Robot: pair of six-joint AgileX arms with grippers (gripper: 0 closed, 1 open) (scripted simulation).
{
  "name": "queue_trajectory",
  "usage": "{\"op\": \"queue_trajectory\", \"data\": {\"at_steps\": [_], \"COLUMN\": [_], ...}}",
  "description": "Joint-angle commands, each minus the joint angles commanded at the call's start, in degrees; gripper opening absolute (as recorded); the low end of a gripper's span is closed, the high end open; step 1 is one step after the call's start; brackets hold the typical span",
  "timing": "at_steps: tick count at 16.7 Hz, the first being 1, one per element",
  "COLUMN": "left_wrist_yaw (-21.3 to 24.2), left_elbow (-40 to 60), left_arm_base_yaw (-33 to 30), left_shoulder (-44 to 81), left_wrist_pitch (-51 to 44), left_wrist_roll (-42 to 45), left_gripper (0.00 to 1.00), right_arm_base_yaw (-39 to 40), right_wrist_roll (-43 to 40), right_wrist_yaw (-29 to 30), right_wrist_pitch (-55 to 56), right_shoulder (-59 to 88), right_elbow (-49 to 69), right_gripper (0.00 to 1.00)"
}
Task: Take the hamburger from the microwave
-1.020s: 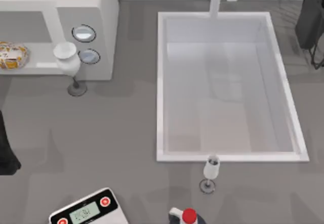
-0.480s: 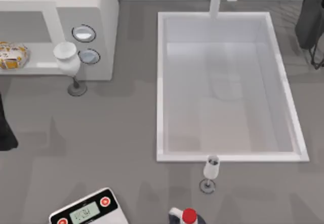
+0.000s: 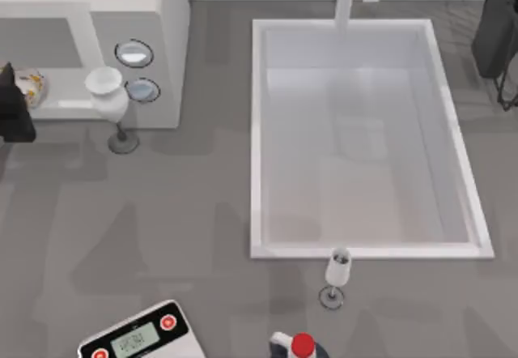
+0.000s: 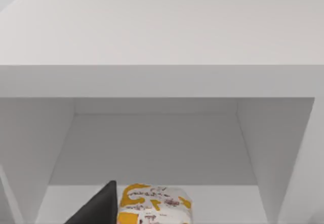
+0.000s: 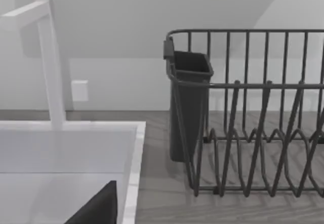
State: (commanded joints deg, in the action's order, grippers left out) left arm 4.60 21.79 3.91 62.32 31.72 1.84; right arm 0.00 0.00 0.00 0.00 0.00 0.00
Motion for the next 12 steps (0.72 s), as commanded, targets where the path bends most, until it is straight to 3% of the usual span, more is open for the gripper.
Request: {"op": "queue_trajectory", "data": {"at_steps": [12], "left_wrist_yaw": [4.6], "left_elbow": [22.13], "left_arm_base_yaw": [3.63], "left_shoulder": [63.92], "left_wrist_pitch": [32.33], "left_wrist_roll": [1.82], "left_gripper": [1.0], "right_arm_base_yaw": [0.0], "right_wrist_roll": [0.0], "right_wrist_yaw": [0.0], "right_wrist_pitch": [0.0], "right_shoulder": [0.0], "right_elbow": [0.0], "right_gripper": [1.0]}}
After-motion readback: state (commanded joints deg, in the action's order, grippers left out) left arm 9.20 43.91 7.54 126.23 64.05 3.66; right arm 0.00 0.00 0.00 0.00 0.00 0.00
